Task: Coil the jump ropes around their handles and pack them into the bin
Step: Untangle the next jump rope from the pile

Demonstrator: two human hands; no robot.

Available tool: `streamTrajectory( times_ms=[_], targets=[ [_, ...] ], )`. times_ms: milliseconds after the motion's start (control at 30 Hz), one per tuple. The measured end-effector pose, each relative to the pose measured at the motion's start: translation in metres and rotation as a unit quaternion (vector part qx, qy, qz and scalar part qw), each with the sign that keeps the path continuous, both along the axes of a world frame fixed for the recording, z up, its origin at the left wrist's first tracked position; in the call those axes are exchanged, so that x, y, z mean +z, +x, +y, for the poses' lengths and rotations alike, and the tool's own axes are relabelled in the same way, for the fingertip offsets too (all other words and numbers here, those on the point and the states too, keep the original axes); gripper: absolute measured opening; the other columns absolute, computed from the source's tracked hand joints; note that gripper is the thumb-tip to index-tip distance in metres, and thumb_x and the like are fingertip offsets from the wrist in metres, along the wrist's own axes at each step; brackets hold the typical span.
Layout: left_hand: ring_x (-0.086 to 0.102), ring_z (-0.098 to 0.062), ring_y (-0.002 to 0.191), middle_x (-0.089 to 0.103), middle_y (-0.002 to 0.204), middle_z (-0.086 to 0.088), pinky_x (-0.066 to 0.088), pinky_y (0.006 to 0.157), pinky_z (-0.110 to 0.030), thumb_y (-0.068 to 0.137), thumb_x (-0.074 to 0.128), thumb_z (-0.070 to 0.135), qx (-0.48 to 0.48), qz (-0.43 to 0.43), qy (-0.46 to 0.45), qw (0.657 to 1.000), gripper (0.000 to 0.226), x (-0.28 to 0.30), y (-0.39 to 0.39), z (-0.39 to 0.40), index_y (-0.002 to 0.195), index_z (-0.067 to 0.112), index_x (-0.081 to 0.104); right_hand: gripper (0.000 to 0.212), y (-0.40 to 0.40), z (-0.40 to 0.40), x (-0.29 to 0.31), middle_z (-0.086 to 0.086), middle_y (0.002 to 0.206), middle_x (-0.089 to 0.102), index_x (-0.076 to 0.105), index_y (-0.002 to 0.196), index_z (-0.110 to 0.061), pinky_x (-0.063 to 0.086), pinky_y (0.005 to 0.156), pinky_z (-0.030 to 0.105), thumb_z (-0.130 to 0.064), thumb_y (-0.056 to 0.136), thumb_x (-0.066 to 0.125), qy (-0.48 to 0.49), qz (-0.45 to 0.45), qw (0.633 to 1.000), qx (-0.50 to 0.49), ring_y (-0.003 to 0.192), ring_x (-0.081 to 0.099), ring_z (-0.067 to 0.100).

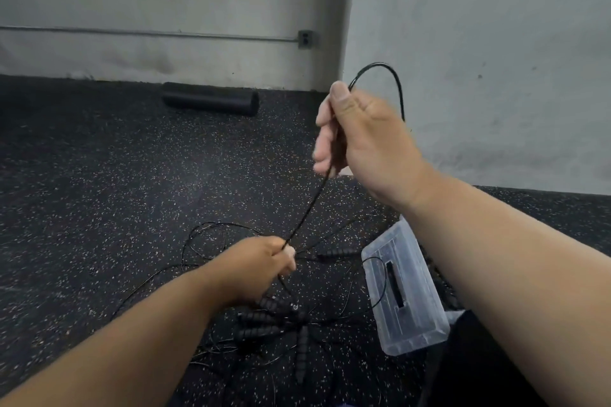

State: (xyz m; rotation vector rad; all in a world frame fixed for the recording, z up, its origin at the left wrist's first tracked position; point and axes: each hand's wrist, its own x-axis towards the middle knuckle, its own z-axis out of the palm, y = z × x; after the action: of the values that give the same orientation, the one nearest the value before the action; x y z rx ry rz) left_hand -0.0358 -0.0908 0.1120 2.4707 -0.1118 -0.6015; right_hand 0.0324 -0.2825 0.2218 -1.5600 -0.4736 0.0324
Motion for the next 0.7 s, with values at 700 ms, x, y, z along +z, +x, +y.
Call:
streamTrajectory(
  times_ms=[700],
  targets=[
    [0.061,-0.021,0.072,0.068,0.084,-0.004,0.054,0.068,-0.041,0.097,0.058,0.063,0.31,-0.148,-0.035,0.938,0.044,-0.014,0.02,0.009,0.097,0.019,0.052,0.032,-0.024,-0.029,0.013,0.016,0.085,0.067,0.072,0.112,-0.007,0.054,0.074,0.031,-0.02,0.112,0.042,-0.118,-0.151,0.976,0.1,0.082,0.066,0.031]
  ],
)
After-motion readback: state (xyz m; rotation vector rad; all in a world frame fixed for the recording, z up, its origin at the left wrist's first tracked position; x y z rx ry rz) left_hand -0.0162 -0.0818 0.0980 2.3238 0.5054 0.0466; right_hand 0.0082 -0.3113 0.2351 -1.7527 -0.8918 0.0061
